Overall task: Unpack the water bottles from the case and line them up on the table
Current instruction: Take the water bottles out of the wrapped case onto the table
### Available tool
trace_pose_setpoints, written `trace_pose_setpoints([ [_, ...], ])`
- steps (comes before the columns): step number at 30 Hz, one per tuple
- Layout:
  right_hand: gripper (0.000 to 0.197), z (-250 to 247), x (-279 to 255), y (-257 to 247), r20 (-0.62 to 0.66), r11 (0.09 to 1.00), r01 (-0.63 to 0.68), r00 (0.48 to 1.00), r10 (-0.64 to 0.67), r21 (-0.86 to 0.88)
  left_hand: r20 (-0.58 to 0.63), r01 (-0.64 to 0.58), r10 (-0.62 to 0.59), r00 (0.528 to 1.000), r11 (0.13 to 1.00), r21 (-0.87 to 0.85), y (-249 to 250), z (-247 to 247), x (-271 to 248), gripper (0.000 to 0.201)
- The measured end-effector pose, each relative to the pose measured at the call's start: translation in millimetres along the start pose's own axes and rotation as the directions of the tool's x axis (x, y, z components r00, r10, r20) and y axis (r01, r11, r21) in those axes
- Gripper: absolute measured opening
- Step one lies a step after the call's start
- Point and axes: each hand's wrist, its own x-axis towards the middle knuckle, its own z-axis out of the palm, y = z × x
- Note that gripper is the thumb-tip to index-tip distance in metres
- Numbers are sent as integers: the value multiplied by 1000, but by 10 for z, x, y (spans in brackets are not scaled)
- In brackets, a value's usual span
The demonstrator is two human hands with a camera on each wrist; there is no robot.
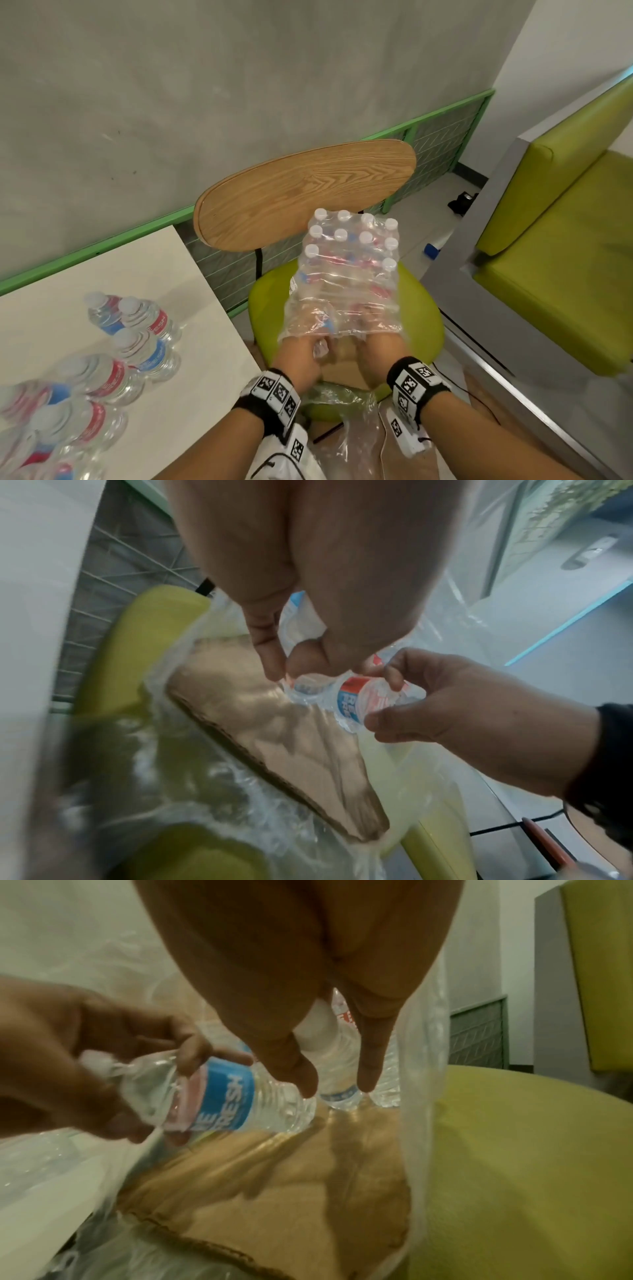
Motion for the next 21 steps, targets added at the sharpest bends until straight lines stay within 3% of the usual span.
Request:
trace_pose_setpoints([
  [3, 8, 31, -99, -60, -165, 964, -68, 980, 113, 257, -61, -212, 203, 977, 957, -198, -138, -53, -340, 41],
  [5, 24, 72, -156, -122, -307, 939, 16, 947, 96, 343, -82, -260, 246, 966, 925, -277, -252, -108, -573, 43],
  [7, 25, 132, -278, -163, -353, 913, 119, 935, 29, 390, -89, -252, 236, 968, 908, -334, -360, -199, -805, 45],
  [11, 31, 133, -539, -286, -355, 819, 192, 935, 15, 540, -167, -186, 115, 979, 836, -516, -598, -465, -1322, 62],
  [15, 24, -75, -723, -473, -344, 717, 202, 937, 55, 667, -258, -84, -68, 964, 840, -536, -929, -675, -1791, 48],
  [18, 20, -149, -791, -655, -304, 667, 193, 951, 52, 719, -343, 11, -217, 914, 858, -513, -1220, -802, -2051, 39],
  [21, 18, -170, -878, -930, -251, 671, 229, 966, -65, 706, -439, 87, -319, 840, 878, -471, -1520, -871, -2249, 37],
])
